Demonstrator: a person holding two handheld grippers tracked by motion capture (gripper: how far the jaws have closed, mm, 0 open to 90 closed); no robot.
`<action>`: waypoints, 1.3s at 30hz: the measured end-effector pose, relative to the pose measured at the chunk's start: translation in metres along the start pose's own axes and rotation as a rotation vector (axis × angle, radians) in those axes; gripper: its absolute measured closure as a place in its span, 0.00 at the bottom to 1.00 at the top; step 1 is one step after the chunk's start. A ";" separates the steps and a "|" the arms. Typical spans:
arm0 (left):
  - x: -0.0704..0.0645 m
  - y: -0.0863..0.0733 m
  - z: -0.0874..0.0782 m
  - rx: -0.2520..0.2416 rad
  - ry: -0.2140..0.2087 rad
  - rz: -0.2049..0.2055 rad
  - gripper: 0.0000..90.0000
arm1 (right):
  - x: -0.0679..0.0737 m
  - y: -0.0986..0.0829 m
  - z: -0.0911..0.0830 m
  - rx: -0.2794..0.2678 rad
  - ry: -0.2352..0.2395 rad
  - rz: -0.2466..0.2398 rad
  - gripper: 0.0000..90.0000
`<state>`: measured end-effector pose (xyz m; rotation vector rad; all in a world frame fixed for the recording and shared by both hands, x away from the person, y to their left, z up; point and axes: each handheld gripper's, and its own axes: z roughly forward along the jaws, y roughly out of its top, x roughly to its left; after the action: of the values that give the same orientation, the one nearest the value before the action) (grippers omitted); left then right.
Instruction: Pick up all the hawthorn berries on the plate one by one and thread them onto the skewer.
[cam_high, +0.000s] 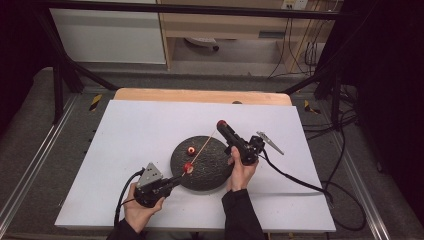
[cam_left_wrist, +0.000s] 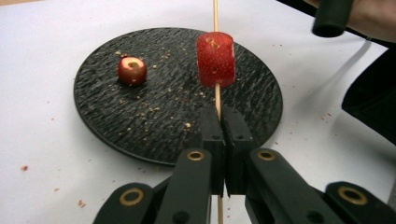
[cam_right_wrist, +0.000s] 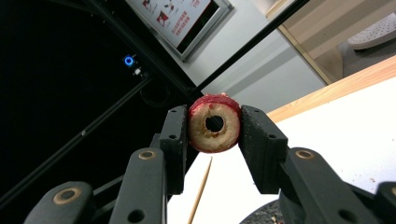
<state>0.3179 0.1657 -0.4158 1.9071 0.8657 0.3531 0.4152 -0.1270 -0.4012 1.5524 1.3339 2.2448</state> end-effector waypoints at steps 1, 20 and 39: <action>-0.001 0.001 0.000 -0.005 -0.002 0.000 0.98 | 0.000 0.000 0.000 -0.003 0.001 0.005 0.70; -0.011 0.005 0.002 -0.041 -0.003 0.008 0.99 | 0.002 0.002 -0.001 -0.032 0.036 0.048 0.70; -0.013 0.007 0.002 -0.065 0.006 -0.002 0.99 | 0.001 0.001 0.000 -0.025 0.045 0.062 0.70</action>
<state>0.3132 0.1535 -0.4097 1.8463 0.8509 0.3815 0.4148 -0.1273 -0.3994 1.5656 1.2812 2.3366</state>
